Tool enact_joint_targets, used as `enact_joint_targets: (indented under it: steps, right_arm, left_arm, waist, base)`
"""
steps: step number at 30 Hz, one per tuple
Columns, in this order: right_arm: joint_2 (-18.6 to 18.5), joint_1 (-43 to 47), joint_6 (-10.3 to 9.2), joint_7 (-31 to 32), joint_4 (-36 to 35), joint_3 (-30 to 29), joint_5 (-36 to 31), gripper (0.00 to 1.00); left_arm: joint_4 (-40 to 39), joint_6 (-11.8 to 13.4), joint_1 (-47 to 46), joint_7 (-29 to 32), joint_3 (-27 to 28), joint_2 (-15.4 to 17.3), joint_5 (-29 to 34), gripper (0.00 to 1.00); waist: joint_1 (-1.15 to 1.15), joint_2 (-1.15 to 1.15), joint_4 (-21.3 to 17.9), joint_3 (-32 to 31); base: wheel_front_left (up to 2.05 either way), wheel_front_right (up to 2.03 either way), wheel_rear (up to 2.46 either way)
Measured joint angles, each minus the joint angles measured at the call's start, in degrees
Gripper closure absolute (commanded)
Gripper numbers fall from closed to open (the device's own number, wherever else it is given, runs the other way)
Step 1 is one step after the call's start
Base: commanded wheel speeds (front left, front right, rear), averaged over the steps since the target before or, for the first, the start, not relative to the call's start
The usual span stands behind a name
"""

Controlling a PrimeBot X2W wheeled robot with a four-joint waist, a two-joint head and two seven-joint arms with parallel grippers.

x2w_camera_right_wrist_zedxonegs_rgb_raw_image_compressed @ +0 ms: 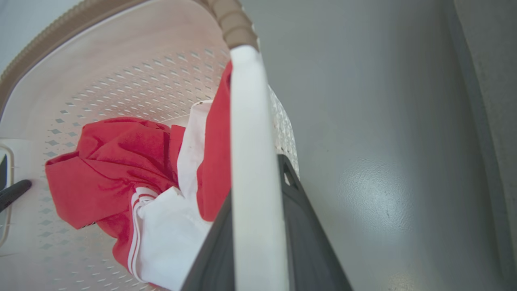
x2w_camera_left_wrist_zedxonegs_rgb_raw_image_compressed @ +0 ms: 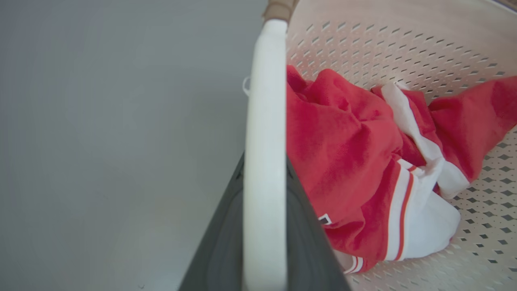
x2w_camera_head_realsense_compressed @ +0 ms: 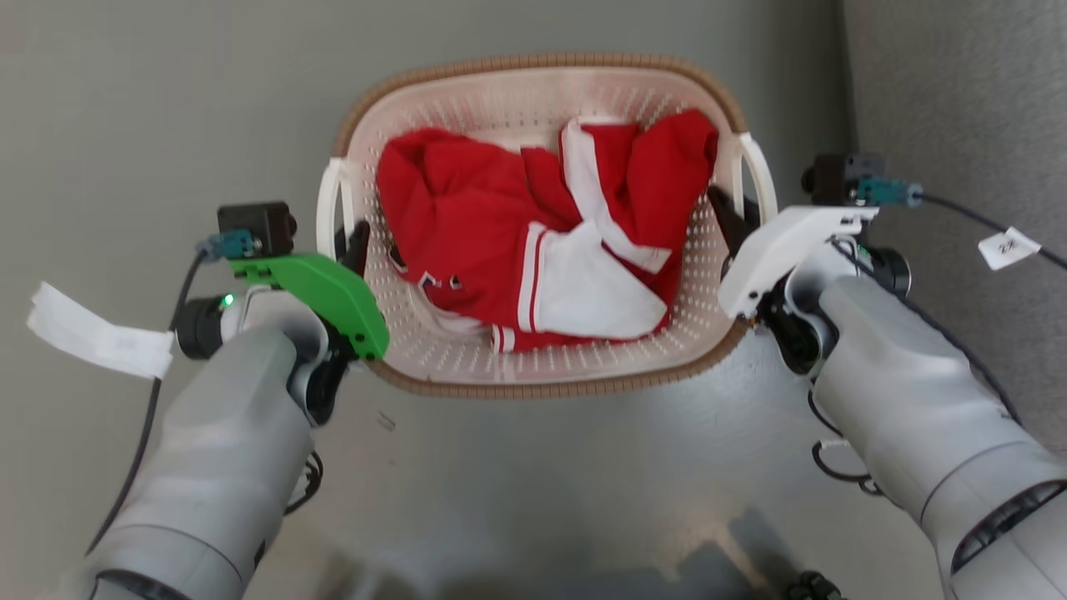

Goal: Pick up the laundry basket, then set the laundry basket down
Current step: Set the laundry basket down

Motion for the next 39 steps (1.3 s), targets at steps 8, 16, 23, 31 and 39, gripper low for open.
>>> enact_joint_targets:
  steps: [8,16,23,31,39]
  right_arm:
    - [0.09,-3.18,0.02,-0.93,0.96,-0.73,0.00,1.00]
    - [0.09,-7.58,0.02,-2.12,1.23,-1.87,-0.09,1.00]
    - [0.03,-9.41,0.03,-2.80,1.83,-2.07,-0.60,1.00]
    - [0.29,-9.70,0.08,-3.31,2.77,-2.04,-1.02,1.00]
    - [0.41,-10.85,0.09,-3.81,2.99,-2.11,-1.65,1.00]
  left_arm:
    - [-0.23,-0.03,-2.99,-0.65,0.46,0.16,0.00,1.00]
    - [-1.66,-0.03,-7.55,-1.42,0.27,1.16,1.77,1.00]
    - [-2.05,-0.03,-8.93,-2.16,0.25,1.49,2.35,1.00]
    - [-2.02,-0.03,-9.01,-2.26,0.11,1.49,3.03,1.00]
    - [-2.20,-0.03,-9.85,-2.68,0.62,1.63,3.34,1.00]
  waist:
    - [0.00,0.00,-0.16,5.88]
    - [0.00,0.00,-0.33,11.76]
    - [0.00,0.00,-0.33,15.69]
    - [0.00,0.00,-0.07,18.68]
    - [0.00,0.00,0.17,20.12]
  base:
    - [0.00,0.00,0.00]
    - [0.00,0.00,0.00]
    - [0.00,0.00,0.00]
    - [0.00,0.00,0.00]
    - [0.00,0.00,0.00]
